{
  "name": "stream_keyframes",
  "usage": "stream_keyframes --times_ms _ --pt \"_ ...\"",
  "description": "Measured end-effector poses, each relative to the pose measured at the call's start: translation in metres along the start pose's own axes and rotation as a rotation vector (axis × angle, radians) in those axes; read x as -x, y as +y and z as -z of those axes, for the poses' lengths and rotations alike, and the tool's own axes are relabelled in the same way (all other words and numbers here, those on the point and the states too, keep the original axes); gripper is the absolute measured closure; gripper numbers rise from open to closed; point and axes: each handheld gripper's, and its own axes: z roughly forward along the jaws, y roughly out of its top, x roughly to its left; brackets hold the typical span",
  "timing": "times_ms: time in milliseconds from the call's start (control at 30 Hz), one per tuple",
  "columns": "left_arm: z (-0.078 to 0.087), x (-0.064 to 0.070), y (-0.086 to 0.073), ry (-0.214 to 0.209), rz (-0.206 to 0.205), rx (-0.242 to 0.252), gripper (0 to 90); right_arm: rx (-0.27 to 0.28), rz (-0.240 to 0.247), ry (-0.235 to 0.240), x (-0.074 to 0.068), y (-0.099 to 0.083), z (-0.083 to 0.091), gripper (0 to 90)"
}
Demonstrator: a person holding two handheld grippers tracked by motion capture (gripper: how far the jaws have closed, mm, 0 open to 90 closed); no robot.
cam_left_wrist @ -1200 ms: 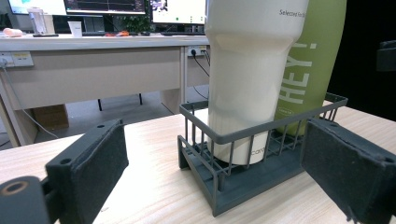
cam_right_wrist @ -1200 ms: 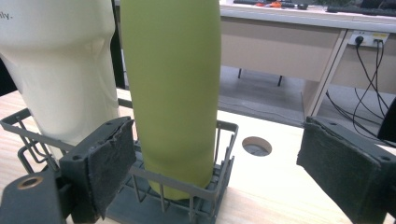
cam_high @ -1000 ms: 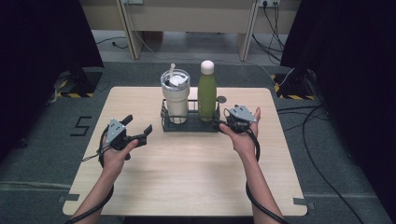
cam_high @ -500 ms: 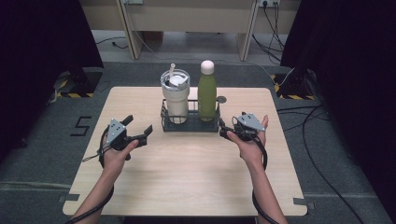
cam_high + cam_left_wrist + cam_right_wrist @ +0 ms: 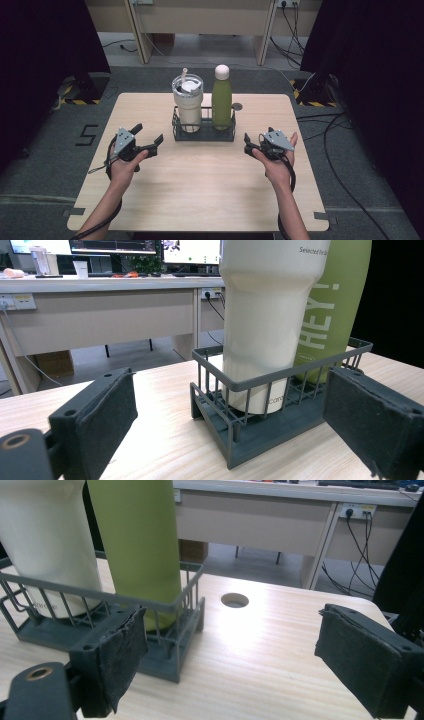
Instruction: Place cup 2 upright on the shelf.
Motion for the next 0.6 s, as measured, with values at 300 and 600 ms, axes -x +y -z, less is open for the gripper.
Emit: stream_keyframes --times_ms 300,600 --pt "0.0 0.001 -0.001 -0.001 0.0 -0.001 6.6 -0.013 -0.008 -0.017 0.008 -0.014 0.012 12.8" --pt "-0.001 0.001 -0.001 -0.004 -0.003 -0.004 6.6 -0.03 -0.031 -0.034 0.015 -0.027 0.019 13.0"
